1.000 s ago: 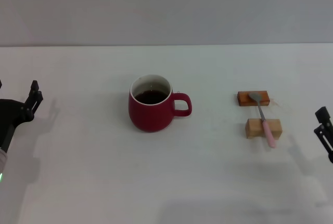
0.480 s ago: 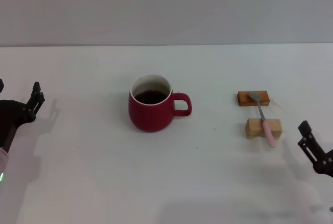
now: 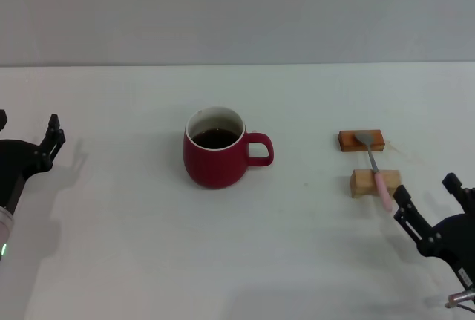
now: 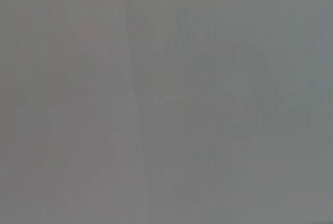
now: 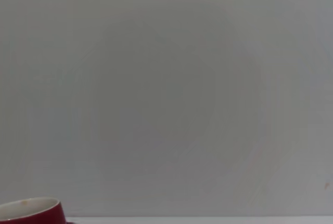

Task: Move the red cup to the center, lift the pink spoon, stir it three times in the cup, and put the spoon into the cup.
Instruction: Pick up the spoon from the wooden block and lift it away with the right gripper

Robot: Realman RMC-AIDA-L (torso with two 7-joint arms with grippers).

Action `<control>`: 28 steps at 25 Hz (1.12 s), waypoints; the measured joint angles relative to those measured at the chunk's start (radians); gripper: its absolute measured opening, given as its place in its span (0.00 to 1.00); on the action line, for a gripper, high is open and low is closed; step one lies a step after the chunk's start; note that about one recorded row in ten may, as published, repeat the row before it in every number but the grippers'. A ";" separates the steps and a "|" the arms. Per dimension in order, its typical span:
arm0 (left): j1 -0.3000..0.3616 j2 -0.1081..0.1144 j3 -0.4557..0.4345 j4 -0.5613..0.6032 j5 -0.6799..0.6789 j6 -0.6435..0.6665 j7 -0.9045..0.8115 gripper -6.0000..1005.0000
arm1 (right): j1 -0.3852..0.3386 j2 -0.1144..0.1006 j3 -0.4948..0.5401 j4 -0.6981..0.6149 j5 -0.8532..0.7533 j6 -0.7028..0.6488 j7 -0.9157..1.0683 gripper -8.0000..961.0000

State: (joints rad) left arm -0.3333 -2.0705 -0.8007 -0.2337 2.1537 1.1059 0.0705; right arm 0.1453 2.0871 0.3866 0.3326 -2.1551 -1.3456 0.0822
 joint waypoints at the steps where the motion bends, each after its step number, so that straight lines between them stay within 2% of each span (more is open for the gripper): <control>1: 0.000 0.000 0.000 0.000 0.000 0.000 0.000 0.83 | 0.000 0.000 -0.003 0.000 0.002 0.003 0.000 0.87; 18: -0.007 0.000 0.001 -0.002 0.000 0.000 0.000 0.83 | 0.036 0.001 0.003 0.019 0.007 0.148 0.004 0.87; 28: -0.011 0.000 0.002 -0.001 0.000 0.000 0.000 0.83 | 0.058 0.001 0.006 0.020 0.008 0.183 0.004 0.87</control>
State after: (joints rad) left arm -0.3446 -2.0709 -0.7991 -0.2348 2.1537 1.1060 0.0705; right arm 0.2030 2.0877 0.3922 0.3529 -2.1474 -1.1622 0.0860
